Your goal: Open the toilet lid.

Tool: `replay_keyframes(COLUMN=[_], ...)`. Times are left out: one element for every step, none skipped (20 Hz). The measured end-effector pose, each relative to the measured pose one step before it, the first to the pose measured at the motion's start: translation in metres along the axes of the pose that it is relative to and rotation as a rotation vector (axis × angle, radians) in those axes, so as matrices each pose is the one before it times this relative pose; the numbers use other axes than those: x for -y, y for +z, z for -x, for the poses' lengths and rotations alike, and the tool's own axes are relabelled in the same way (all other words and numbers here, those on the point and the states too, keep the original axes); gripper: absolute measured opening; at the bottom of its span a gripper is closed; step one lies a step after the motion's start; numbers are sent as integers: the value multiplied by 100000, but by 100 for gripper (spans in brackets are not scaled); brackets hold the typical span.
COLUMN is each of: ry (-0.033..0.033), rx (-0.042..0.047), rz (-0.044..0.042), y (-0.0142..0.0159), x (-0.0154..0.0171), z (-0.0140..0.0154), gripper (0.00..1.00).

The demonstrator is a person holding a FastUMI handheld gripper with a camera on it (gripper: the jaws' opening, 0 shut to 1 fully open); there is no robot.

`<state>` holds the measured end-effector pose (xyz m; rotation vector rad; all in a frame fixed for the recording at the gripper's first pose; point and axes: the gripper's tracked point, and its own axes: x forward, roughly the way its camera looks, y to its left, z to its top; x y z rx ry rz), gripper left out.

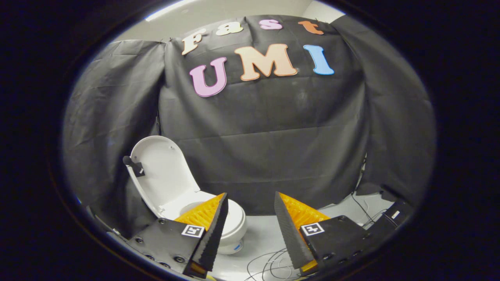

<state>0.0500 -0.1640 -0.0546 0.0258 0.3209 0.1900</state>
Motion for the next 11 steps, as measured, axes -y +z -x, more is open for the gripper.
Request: replay_keyframes(ry=[461, 269, -122, -842, 269, 752, 719, 909, 852, 161, -1118], rx=[502, 1621, 1023, 1042, 1321, 1088, 1153, 1004, 808, -380, -3023], rz=[818, 0, 34, 1224, -357, -842, 393, 1128, 1539, 1019, -1847], y=[-89, 287, 118, 334, 288, 323, 107, 229, 130, 34, -537], x=[-216, -149, 76, 143, -139, -412, -437, -351, -1, 310, 659], z=[436, 369, 219, 112, 66, 122, 119, 65, 9, 55, 312], gripper=[75, 75, 75, 75, 75, 75, 75, 75, 75, 75, 75])
